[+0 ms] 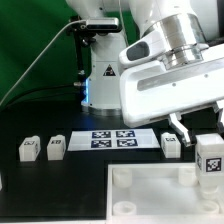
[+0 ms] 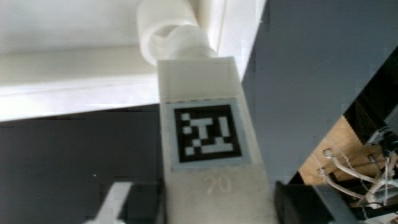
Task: Assemble one leg
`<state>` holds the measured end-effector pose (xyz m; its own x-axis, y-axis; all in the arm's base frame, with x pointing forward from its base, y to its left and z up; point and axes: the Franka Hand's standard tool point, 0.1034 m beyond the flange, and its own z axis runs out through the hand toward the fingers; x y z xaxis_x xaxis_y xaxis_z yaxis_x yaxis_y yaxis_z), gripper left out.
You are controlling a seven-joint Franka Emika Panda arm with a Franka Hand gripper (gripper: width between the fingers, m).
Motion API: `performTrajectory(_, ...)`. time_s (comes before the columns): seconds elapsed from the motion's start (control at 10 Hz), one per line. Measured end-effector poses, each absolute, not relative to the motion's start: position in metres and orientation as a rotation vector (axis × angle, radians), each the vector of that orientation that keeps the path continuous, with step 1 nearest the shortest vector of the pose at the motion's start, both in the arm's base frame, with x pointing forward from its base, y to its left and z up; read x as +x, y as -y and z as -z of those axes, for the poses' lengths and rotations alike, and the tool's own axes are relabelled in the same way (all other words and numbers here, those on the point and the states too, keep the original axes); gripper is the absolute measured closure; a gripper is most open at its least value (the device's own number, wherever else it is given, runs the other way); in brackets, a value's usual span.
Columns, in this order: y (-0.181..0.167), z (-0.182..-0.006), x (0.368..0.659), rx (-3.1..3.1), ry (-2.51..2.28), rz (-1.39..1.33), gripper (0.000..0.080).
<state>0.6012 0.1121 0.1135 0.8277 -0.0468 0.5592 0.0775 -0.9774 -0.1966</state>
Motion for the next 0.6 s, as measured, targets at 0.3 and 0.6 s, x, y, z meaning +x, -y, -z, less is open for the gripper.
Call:
performTrajectory(0.3,-0.113,-0.1067,0.6012,-2.797,0.016,0.857,0.0505)
performTrajectory(0.6,-0.117,-0.1064,0.6031,-2.794,0.02,0.865,0.0505)
